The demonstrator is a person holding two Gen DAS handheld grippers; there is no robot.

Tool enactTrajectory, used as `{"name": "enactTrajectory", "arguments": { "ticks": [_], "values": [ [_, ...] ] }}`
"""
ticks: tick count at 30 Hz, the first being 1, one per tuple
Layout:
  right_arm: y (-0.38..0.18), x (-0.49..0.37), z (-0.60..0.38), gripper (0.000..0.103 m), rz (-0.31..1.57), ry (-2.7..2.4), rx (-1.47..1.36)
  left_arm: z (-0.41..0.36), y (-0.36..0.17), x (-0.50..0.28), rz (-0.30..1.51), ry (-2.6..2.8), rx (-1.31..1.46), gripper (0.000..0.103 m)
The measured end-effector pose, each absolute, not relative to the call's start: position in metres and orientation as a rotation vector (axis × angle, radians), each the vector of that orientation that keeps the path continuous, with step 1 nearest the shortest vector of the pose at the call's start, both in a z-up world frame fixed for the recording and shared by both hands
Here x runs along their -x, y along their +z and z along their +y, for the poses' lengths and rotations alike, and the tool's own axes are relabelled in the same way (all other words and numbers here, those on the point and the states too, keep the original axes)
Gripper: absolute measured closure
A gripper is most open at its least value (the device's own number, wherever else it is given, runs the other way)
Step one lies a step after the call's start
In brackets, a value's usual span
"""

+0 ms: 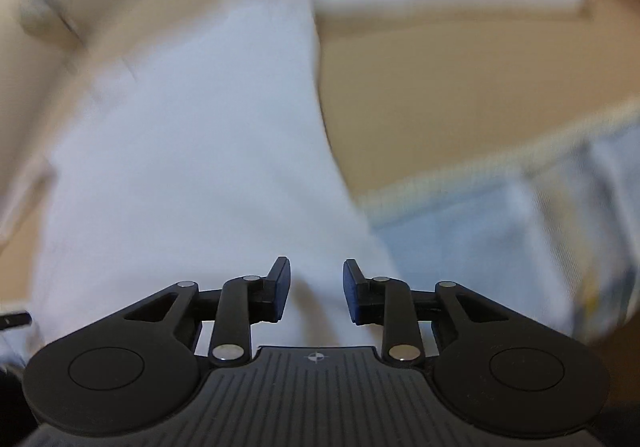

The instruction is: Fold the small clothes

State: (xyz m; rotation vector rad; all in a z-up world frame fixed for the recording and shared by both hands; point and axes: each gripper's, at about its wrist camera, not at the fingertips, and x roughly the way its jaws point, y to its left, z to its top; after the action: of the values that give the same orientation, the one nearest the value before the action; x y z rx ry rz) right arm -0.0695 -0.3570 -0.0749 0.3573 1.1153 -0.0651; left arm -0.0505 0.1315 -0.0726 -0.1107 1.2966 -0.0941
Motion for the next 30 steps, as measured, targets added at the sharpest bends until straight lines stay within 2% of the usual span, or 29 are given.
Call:
{"name": "enactTrajectory", "arguments": {
  "ticks": [2, 6, 10, 15, 17, 21, 23, 24, 25, 26, 28, 30],
  "values": [
    [-0.081, 0.062, -0.354, 0.076, 1.151, -0.126, -0.329, 0.133, -0.070, 0.046, 1.297, -0.077, 0.122, 0.082],
    [-0.042, 0.057, -0.348, 0.072, 0.943, -0.122, -0.289, 0.144, -0.033, 0.042, 1.084, -0.094, 0.170, 0.081],
    [-0.011, 0.026, -0.348, 0.070, 0.818, -0.091, -0.302, 0.150, -0.009, 0.014, 0.949, -0.087, 0.213, 0.082],
    [0.020, -0.046, -0.327, 0.070, 0.697, 0.001, -0.255, 0.142, 0.031, -0.055, 0.804, -0.075, 0.173, 0.092],
    [0.026, -0.070, -0.322, 0.070, 0.690, 0.016, -0.241, 0.142, 0.038, -0.099, 0.793, -0.062, 0.181, 0.092],
    [-0.008, -0.124, -0.318, 0.070, 0.757, 0.042, -0.266, 0.136, 0.033, -0.197, 0.772, -0.040, 0.189, 0.092],
    [-0.025, -0.136, -0.315, 0.070, 0.839, 0.019, -0.281, 0.132, 0.022, -0.239, 0.780, -0.033, 0.190, 0.086],
    [-0.029, -0.141, -0.315, 0.070, 0.853, 0.026, -0.297, 0.130, 0.014, -0.262, 0.801, -0.019, 0.203, 0.077],
    [-0.032, -0.146, -0.314, 0.070, 0.869, 0.034, -0.302, 0.126, 0.002, -0.285, 0.827, 0.000, 0.211, 0.060],
    [-0.034, -0.150, -0.313, 0.070, 0.886, 0.042, -0.294, 0.121, -0.008, -0.306, 0.851, 0.015, 0.211, 0.056],
    [-0.035, -0.154, -0.310, 0.070, 0.908, 0.047, -0.272, 0.111, -0.027, -0.334, 0.873, 0.019, 0.177, 0.051],
    [-0.038, -0.162, -0.309, 0.070, 0.924, 0.053, -0.269, 0.101, -0.049, -0.357, 0.918, 0.040, 0.105, 0.055]
  ]
}}
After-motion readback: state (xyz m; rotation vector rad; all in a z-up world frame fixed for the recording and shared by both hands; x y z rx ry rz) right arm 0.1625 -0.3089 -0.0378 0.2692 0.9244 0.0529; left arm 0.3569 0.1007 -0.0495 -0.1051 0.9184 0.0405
